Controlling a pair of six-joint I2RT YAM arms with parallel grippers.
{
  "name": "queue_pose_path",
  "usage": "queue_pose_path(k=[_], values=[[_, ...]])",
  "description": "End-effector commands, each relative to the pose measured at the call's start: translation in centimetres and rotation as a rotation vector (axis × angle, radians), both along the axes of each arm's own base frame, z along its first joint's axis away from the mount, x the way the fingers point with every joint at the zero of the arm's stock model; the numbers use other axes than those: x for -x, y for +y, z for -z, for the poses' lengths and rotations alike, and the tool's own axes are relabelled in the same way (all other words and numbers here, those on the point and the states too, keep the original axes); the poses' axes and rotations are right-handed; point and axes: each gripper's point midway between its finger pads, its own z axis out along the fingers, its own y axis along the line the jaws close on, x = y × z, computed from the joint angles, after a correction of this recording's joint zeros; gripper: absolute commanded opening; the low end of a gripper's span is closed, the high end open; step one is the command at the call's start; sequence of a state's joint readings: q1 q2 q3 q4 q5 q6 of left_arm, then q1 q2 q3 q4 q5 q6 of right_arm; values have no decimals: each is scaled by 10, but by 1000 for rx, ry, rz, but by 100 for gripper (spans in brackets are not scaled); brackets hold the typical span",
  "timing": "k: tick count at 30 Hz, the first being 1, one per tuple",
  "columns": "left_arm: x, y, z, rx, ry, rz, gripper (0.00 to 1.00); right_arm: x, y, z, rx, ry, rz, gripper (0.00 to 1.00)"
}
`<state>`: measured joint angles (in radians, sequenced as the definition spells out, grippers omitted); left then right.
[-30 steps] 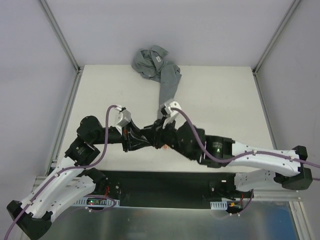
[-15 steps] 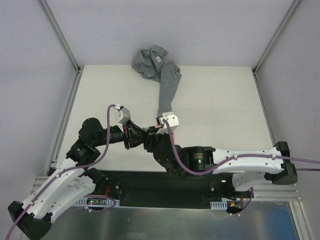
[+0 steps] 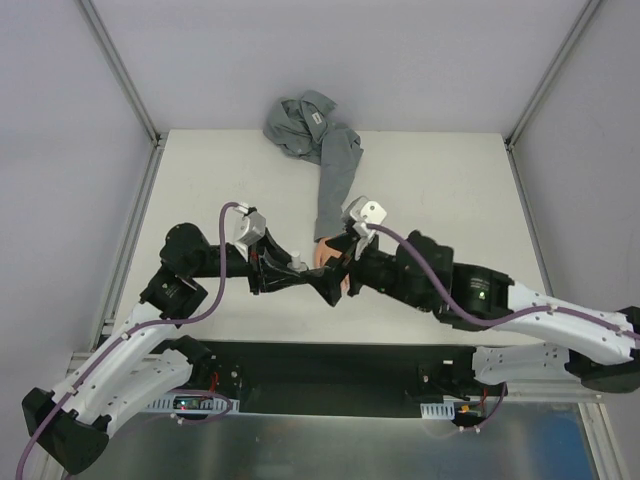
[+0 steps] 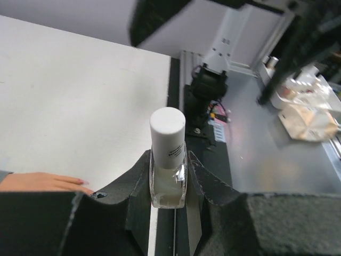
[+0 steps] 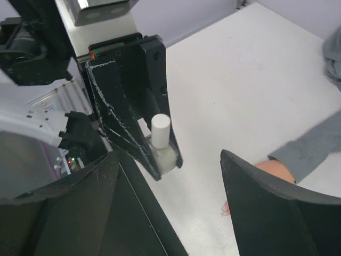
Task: Paint the nails
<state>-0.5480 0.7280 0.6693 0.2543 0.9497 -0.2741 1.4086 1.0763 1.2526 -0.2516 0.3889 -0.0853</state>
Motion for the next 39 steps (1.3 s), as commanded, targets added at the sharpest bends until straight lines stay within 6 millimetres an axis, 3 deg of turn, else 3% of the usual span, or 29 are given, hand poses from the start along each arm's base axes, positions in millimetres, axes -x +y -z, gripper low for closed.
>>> queue_pose_path(k=[1, 5, 10, 18, 23, 34, 39], values=[[43, 4, -32, 62, -130, 275, 0, 46, 0, -14, -29, -69, -477, 78], [55, 7, -31, 56, -128, 358, 0, 55, -1, -28, -63, -78, -634, 72], [59, 7, -29, 47, -103, 407, 0, 54, 8, -30, -72, -60, -746, 60], [64, 7, -29, 45, -99, 441, 0, 40, 22, -31, -115, -39, -797, 52], [67, 7, -29, 44, -100, 457, 0, 45, 24, -36, -135, -43, -858, 48], [72, 9, -31, 46, -110, 475, 0, 49, 36, -26, -140, 6, -950, 37], [69, 7, -33, 56, -117, 447, 0, 51, 36, -22, -138, 12, -970, 20]])
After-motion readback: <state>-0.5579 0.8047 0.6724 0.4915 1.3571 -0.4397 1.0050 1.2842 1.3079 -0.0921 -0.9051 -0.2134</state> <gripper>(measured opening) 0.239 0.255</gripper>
